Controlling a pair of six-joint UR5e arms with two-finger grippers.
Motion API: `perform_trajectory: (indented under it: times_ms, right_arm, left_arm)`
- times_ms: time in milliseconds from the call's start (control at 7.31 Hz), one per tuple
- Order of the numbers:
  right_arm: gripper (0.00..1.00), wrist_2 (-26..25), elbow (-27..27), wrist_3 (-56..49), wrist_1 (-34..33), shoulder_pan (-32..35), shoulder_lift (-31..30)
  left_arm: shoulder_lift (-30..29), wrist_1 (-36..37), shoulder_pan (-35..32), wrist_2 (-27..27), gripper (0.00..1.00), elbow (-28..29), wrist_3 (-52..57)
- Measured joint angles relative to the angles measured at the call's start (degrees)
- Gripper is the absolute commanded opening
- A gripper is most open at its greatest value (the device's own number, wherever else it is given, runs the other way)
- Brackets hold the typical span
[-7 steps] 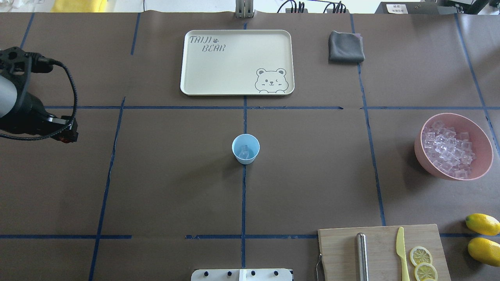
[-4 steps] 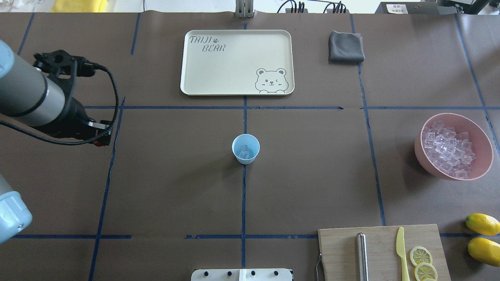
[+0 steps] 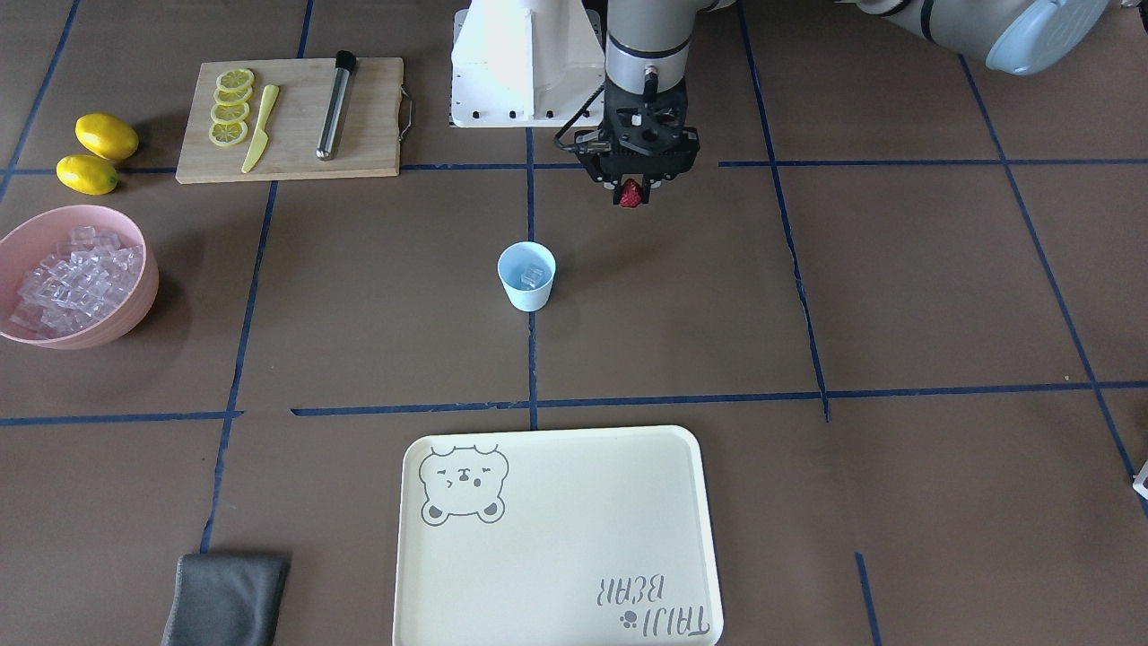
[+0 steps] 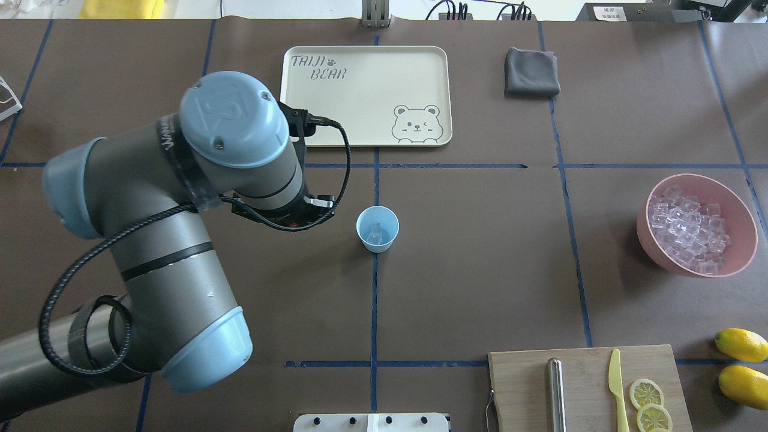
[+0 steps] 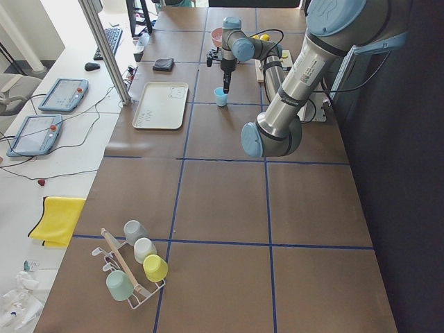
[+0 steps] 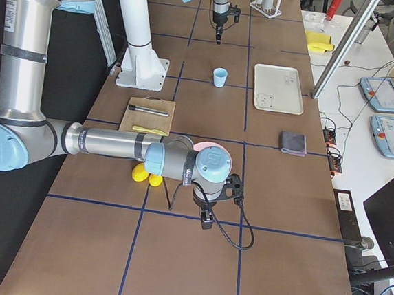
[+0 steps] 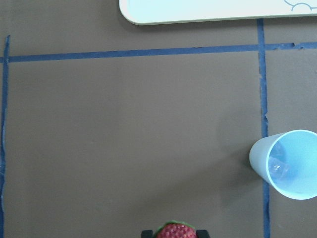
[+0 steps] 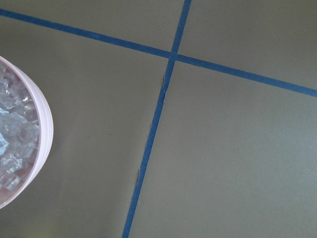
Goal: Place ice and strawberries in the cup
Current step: 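Carry the strawberry with the left gripper over the blue cup, then lower the strawberry and open the left gripper to drop it in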
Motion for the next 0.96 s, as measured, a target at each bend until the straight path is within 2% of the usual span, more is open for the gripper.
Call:
perform_trajectory:
  times_ms: [547,821,957]
  right_arm:
    - [1.0,0.0,0.1,0.0,0.0,0.0,0.0]
    - [1.0,0.0,0.1,0.0,0.0,0.0,0.0]
    - [1.0,0.0,0.1,0.0,0.0,0.0,0.0]
  left_arm:
    - [-10.7,-6.5,2.5,1.5,0.06,17.6,-4.6]
    - [-12.0,-9.2,2.5,1.6,0.09,21.7,-5.0]
    - [-12.2,-9.9,2.5,1.7,0.38,22.4,-5.0]
